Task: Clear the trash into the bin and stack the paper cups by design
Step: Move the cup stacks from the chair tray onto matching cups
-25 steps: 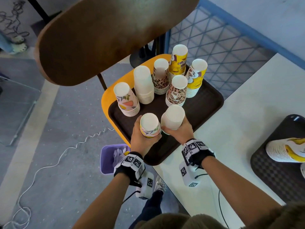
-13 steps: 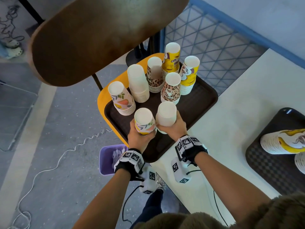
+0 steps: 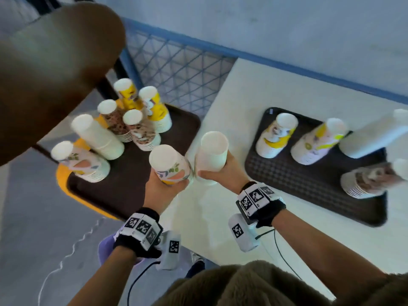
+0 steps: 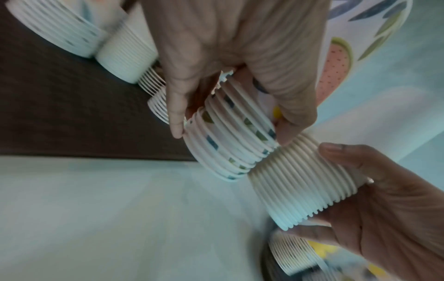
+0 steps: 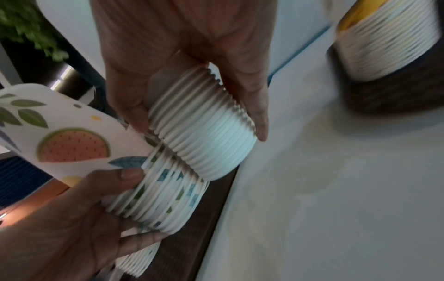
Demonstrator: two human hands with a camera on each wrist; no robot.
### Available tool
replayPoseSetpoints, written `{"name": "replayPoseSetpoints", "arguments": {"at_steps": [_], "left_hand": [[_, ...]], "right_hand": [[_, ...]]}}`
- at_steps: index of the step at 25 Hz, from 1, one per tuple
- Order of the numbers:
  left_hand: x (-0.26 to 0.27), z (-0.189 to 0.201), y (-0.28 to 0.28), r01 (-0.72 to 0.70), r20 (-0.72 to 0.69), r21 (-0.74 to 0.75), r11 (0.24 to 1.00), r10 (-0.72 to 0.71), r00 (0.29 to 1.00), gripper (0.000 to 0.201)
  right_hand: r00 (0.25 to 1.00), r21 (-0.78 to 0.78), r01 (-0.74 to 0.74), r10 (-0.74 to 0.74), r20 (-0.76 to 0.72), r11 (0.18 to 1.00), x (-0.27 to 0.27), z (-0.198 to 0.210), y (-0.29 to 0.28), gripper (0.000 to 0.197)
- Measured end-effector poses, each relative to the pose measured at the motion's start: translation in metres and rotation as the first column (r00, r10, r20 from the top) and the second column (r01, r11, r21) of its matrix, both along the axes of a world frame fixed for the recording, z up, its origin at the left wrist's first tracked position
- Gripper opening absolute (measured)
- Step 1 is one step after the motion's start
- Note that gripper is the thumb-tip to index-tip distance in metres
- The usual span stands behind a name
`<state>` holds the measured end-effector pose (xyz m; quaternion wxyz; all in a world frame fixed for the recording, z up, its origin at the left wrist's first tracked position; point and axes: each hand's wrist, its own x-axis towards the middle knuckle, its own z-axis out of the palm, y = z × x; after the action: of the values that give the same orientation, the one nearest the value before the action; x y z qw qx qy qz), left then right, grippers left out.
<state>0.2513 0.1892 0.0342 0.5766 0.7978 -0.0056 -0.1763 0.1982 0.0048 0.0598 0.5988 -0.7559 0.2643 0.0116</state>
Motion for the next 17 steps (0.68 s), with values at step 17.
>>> {"name": "replayPoseSetpoints", "arguments": {"at_steps": [17], "left_hand": [[-0.1, 0.083, -0.329, 0.355, 0.216, -0.09, 0.931, -0.329, 0.919, 0.073]], "right_hand": [[0.864, -0.201, 0.482, -0.423, 0.273, 0.853, -0.167, 0.144, -0.322, 0.086]]}}
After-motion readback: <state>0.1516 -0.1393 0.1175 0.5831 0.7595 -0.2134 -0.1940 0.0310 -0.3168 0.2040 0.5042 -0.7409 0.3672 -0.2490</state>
